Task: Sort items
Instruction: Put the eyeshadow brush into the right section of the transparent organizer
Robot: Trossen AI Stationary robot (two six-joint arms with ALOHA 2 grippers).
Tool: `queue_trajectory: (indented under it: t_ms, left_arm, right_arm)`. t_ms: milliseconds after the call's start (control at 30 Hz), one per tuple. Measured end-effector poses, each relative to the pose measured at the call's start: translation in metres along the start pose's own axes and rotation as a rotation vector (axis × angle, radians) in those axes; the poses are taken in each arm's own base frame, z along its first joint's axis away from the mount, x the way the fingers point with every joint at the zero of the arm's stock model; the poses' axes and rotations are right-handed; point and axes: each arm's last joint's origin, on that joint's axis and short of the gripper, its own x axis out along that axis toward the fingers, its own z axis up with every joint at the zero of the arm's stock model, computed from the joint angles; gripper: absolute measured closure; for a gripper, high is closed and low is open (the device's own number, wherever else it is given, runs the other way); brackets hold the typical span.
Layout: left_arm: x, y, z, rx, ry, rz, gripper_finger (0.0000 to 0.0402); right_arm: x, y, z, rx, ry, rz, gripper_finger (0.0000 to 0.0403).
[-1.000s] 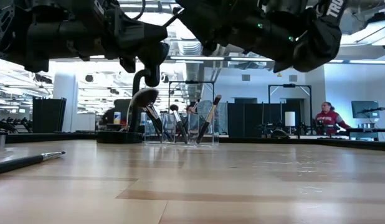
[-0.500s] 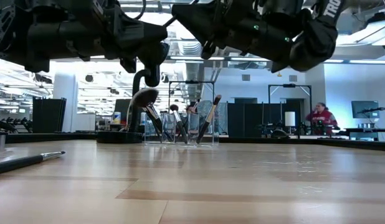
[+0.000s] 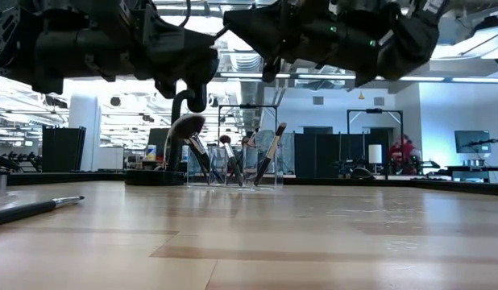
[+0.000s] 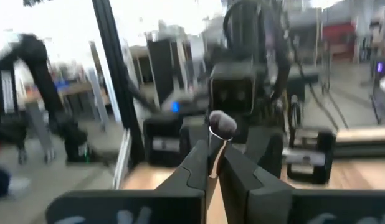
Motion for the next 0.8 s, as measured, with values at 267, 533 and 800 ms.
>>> queue_trajectory:
  t_ms: [267,533,800]
  left_arm:
    - [0.0,0.003,-0.006,0.003,0.053,0.08,0.0237]
    - [0.0,0.003,-0.006,0.003,0.052,0.081,0.0226]
    - [0.0,0.003,-0.006,-0.007,0.052,0.079,0.0237]
  right_arm:
    - [-0.024,0.002,0.031,-0.06,0.274,-0.269,0.0386]
    - [-0.05,-0.01,0.049,-0.197,0.373,-0.814,0.0389]
    - [-0.045,-0.043,0.006,-0.193,0.485,-0.9,0.0396]
